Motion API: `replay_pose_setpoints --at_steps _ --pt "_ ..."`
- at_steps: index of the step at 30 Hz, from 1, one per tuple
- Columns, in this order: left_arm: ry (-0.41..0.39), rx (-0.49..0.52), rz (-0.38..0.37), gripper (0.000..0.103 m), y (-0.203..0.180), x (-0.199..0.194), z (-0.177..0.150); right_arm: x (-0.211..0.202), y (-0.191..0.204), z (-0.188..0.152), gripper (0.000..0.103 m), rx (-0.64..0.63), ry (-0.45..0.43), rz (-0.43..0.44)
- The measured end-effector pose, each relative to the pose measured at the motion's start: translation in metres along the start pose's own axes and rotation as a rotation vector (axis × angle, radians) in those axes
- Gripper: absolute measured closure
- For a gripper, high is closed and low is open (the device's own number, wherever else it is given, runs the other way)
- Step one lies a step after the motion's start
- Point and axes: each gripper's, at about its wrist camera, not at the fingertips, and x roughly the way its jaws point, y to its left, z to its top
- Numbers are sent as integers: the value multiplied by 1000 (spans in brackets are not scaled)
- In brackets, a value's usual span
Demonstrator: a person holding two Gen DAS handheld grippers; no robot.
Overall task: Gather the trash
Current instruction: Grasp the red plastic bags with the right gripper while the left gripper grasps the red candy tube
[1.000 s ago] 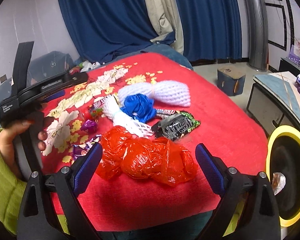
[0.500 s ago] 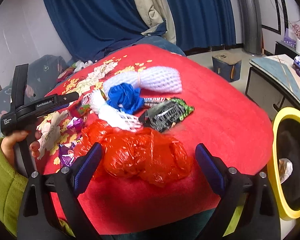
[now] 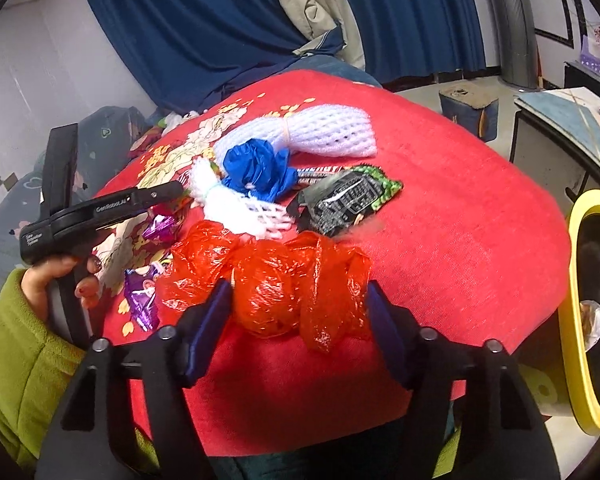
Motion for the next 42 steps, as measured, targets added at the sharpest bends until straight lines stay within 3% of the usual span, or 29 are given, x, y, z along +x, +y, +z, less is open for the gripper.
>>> replay_pose_setpoints --at_steps 12,34,42 --pt "25 -12 -33 74 5 3 -2 -4 9 -4 64 -39 2 40" --pt "-129 -87 -33 79 28 -43 14 -23 21 0 71 -72 -52 83" --pt "-172 -62 -61 79 11 -62 20 -36 20 7 71 -74 -94 77"
